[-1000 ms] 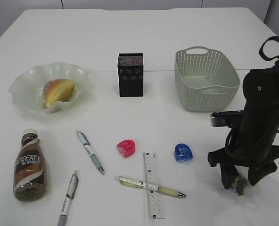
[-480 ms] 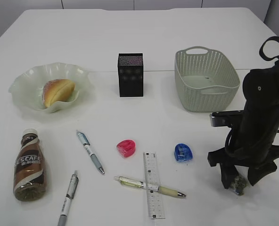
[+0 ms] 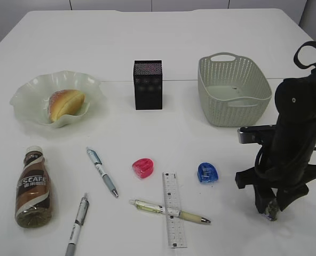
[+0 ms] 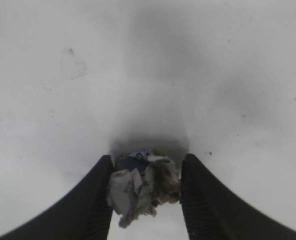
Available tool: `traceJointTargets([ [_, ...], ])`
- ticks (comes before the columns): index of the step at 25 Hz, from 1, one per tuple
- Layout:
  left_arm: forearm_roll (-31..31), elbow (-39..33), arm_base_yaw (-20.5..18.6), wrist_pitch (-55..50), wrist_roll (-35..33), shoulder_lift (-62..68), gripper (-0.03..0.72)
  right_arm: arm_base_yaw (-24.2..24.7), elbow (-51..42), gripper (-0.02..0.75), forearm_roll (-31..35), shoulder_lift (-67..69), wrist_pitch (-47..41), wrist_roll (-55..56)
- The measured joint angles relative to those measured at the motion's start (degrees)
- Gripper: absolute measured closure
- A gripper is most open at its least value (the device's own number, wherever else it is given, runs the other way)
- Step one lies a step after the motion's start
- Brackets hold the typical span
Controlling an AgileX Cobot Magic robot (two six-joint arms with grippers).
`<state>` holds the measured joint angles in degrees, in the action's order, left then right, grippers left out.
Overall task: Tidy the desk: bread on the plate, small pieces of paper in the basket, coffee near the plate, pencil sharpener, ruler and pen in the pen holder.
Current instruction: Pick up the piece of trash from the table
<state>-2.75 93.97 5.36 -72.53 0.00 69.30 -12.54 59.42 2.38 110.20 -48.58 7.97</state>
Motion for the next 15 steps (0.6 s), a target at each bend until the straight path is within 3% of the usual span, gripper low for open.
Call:
traceJointTargets([
  [3, 0.00, 0.00, 0.00, 0.00, 0.00, 0.00, 0.160, 0.00, 0.00, 0.470, 0.00, 0.00, 0.00, 0.00],
  [8, 0.00, 0.00, 0.00, 0.00, 0.00, 0.00, 0.173, -0.09, 0.00, 0.680, 0.21, 0.00, 0.12, 0.00],
  [15, -0.09, 0.00, 0.00, 0.00, 0.00, 0.00, 0.176, -0.09, 1.44, 0.722, 0.00, -0.11, -3.79, 0.00],
])
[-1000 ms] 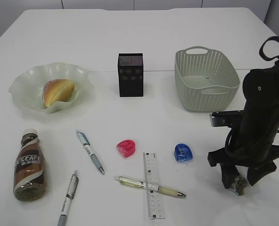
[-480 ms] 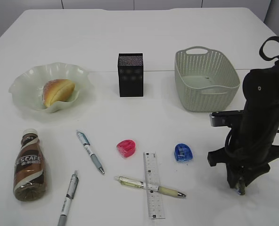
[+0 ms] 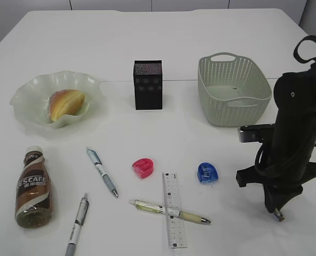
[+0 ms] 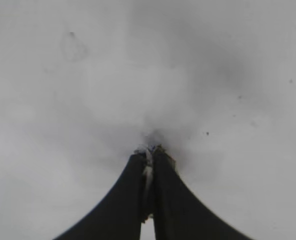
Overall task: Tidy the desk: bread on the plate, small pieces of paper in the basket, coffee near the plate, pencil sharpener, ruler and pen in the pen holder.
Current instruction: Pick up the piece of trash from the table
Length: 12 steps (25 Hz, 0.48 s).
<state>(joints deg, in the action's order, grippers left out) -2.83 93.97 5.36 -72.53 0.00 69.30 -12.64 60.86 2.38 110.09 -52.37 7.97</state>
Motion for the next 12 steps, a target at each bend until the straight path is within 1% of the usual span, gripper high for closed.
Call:
traceJointTargets([
  [3, -0.04, 0.00, 0.00, 0.00, 0.00, 0.00, 0.176, 0.00, 1.06, 0.722, 0.20, -1.84, -2.77, -0.45],
  [8, -0.04, 0.00, 0.00, 0.00, 0.00, 0.00, 0.178, 0.00, 4.06, 0.722, 0.84, -9.20, -6.36, -0.49],
  [12, -0.13, 0.00, 0.00, 0.00, 0.00, 0.00, 0.178, 0.00, 9.03, 0.723, 0.97, -13.57, -7.84, -0.49],
])
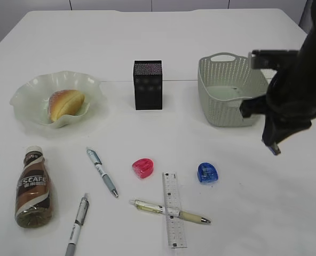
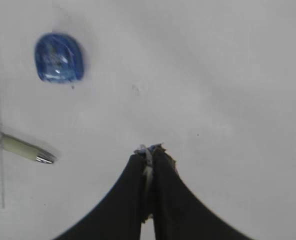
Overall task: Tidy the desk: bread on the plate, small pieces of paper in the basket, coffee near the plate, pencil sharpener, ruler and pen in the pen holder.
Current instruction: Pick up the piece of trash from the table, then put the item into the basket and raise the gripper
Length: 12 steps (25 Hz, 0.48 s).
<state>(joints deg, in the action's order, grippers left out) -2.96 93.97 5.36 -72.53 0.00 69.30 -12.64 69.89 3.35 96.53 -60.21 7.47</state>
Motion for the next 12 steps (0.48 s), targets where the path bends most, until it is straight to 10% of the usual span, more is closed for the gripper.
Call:
traceJointTargets([
  [12, -1.47, 0.00, 0.00, 0.00, 0.00, 0.00, 0.186, 0.00, 20.51, 0.723, -8.47, 0.53, 6.92, -0.10],
])
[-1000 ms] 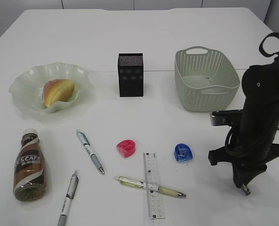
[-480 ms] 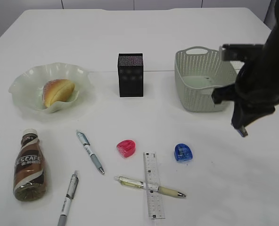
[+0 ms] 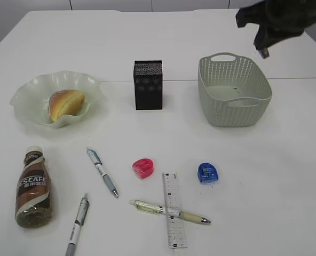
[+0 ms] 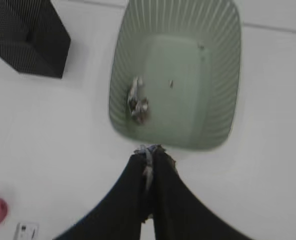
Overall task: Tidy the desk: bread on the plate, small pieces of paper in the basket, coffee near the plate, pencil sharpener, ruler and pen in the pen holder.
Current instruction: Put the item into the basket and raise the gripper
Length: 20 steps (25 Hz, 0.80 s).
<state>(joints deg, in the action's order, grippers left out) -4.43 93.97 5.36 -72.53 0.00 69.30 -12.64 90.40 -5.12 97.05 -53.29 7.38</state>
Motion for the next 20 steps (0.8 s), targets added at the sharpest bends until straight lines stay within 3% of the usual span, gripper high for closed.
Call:
traceJointTargets([
  [14, -0.69, 0.00, 0.00, 0.00, 1.28, 0.00, 0.192, 1.17, 21.14, 0.689, -5.79, 22.38, 1.89, 1.43],
  [17, -1.06, 0.00, 0.00, 0.00, 1.91, 0.00, 0.192, 2.73, 22.14, 0.619, -5.90, 25.59, 2.66, 1.80],
  [20, -1.24, 0.00, 0.00, 0.00, 2.66, 0.00, 0.192, 3.94, 22.25, 0.482, -6.02, 27.78, 4.89, 1.94],
])
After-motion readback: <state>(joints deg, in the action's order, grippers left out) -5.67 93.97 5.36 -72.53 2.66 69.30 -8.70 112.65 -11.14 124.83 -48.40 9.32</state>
